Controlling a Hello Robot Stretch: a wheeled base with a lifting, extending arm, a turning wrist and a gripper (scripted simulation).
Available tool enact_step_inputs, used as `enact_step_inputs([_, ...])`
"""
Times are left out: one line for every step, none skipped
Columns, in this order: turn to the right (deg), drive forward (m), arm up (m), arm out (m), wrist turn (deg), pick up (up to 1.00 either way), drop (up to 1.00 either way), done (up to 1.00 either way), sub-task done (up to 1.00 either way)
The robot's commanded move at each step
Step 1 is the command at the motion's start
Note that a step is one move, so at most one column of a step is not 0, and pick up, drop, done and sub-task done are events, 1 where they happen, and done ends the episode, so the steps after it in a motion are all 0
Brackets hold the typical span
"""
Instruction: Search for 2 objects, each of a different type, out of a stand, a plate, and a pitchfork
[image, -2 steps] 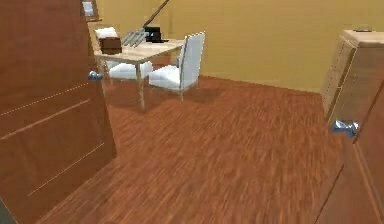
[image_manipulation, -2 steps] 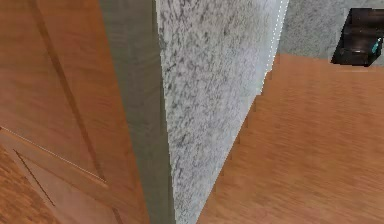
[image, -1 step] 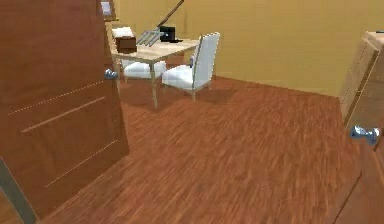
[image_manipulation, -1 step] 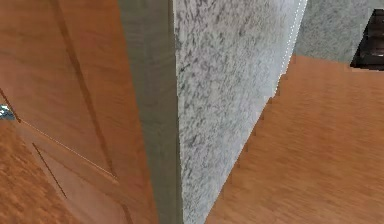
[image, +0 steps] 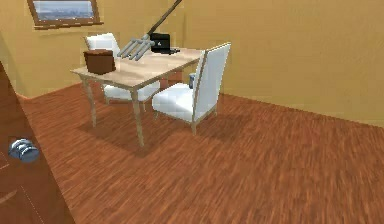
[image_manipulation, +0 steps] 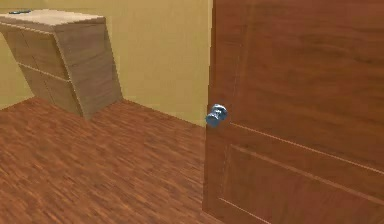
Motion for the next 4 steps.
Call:
enact_step_inputs([0.0, 0.5, 0.0, 0.0, 0.0, 0.0, 0.0, 0.0, 0.0])
enact_step_inputs([-15.0, 0.0, 0.0, 0.0, 0.0, 0.0, 0.0, 0.0, 0.0])
enact_step_inputs([0.0, 0.3, 0.0, 0.0, 0.0, 0.0, 0.0, 0.0, 0.0])
enact_step_inputs([-33.0, 0.0, 0.0, 0.0, 0.0, 0.0, 0.0, 0.0, 0.0])
